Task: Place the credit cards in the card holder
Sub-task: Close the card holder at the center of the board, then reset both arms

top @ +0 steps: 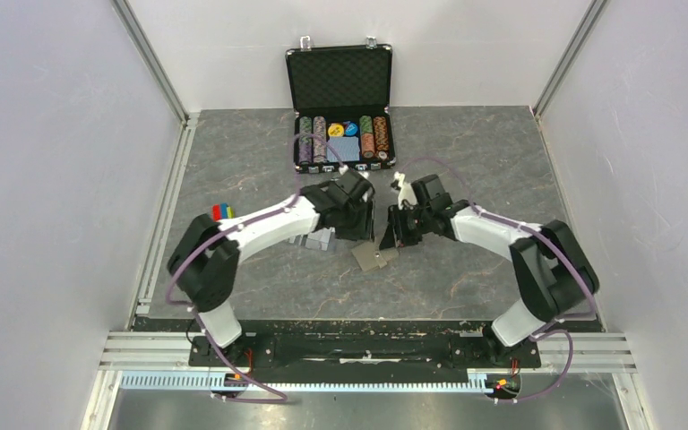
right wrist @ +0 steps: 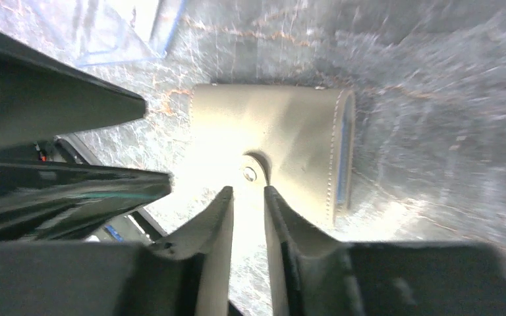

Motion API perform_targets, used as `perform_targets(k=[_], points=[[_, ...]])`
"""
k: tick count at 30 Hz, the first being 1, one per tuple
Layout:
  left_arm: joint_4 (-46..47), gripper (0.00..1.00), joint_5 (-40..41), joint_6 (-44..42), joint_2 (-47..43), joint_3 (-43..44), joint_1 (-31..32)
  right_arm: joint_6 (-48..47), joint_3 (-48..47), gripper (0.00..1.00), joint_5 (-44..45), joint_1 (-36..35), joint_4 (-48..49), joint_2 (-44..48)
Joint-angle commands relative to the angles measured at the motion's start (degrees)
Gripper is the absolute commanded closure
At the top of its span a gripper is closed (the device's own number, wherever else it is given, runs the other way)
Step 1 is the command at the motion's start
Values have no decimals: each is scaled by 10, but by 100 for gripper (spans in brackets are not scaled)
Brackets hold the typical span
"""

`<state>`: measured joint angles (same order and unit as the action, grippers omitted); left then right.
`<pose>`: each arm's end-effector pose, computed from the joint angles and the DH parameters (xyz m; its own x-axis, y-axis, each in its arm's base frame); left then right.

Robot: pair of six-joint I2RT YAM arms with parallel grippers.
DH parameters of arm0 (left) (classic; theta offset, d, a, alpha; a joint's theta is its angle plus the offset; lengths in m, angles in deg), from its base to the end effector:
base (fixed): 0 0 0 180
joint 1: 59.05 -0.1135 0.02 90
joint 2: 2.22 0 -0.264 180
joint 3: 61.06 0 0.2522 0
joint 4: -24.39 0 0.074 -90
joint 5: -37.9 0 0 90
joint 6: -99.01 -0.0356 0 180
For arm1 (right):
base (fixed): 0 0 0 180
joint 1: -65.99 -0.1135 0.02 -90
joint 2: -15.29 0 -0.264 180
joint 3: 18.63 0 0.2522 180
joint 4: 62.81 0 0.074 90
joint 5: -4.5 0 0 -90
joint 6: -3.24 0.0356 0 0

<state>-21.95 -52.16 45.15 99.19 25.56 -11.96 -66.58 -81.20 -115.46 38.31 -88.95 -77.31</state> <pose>0.2512 -0.2703 0.2119 -0.9137 0.1167 -0.3894 0.2401 0.9278 -0.2855 0.2651 0.1591 0.1639 -0.9142 -0.1421 -0.3794 -0.3551 0.7320 0.5814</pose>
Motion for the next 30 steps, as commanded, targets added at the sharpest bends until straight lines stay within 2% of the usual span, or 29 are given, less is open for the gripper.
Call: perform_targets(k=[1, 4, 5, 6, 7, 8, 12, 16, 20, 25, 30], points=[[136, 40, -85, 17, -111, -42, -40, -18, 8, 61, 52, 28, 8, 79], [207, 27, -119, 50, -177, -92, -77, -21, 27, 34, 72, 59, 7, 128], [226, 22, -127, 61, -198, -108, -90, -21, 34, 28, 78, 72, 8, 142], [248, 15, -137, 74, -214, -126, -105, -21, 41, 23, 80, 87, 8, 157], [262, 3, -144, 86, -232, -141, -121, -22, 49, 19, 81, 101, 9, 171], [277, 0, -154, 100, -245, -158, -139, -22, 56, 16, 82, 115, 10, 183], [332, 0, -204, 157, -291, -223, -212, -25, 76, 3, 85, 153, 10, 225], [398, 0, -229, 217, -325, -290, -279, -28, 87, 2, 84, 169, 16, 243], [394, 0, -232, 216, -342, -315, -326, -27, 84, 2, 78, 184, 16, 236], [348, 0, -227, 143, -355, -314, -385, -33, 80, 2, 91, 198, 17, 222], [270, 0, -146, -6, -368, -286, -404, -60, 84, 2, 164, 206, 27, 228]])
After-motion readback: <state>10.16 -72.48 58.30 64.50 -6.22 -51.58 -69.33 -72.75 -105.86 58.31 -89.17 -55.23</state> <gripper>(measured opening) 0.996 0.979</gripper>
